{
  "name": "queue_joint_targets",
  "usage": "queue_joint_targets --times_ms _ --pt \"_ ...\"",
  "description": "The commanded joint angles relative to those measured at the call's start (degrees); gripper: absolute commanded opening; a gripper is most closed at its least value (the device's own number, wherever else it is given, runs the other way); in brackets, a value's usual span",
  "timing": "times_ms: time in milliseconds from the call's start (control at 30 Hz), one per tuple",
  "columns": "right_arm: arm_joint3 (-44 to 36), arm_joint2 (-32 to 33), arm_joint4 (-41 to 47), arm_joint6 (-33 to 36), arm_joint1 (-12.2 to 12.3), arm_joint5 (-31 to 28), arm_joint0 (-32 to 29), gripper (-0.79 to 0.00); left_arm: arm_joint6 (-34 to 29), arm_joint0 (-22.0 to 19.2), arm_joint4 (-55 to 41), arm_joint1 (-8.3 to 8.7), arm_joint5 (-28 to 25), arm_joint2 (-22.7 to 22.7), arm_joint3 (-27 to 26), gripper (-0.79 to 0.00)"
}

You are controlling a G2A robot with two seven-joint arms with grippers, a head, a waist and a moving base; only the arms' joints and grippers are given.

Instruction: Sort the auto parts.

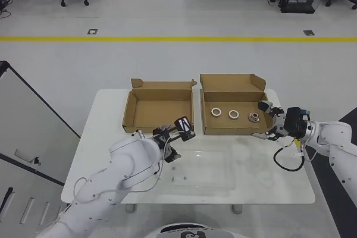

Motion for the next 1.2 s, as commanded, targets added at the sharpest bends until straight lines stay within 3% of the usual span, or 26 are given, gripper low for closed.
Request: queue_joint_targets --times_ms 0,100,700,833,1067,1167 --pt "0.0 0.0 0.0 -0.1 0.0 0.0 0.0 0.000 -2.3 -2.1 -1.1 -0.50 1.0 1.9 1.1 0.000" --pt "0.0 0.0 0.0 -0.1 0.0 0.0 0.0 0.000 -3.7 -4.5 0.2 -0.96 1.8 3.4 1.7 0.000" --pt "0.0 0.0 0.0 -0.1 0.0 0.0 0.0 0.000 -3.7 -4.5 0.2 -0.96 1.8 3.4 1.7 0.000" --pt "0.0 0.0 0.0 -0.1 0.0 0.0 0.0 0.000 -3.1 -4.5 -3.7 -1.05 -0.4 4.4 2.1 0.000" --pt "0.0 0.0 0.0 -0.1 0.0 0.0 0.0 0.000 -8.6 -13.0 -14.1 -1.82 5.1 13.7 6.0 0.000" --pt "0.0 0.0 0.0 -0.1 0.0 0.0 0.0 0.000 -8.6 -16.7 -17.5 -2.12 5.1 16.9 9.3 0.000"
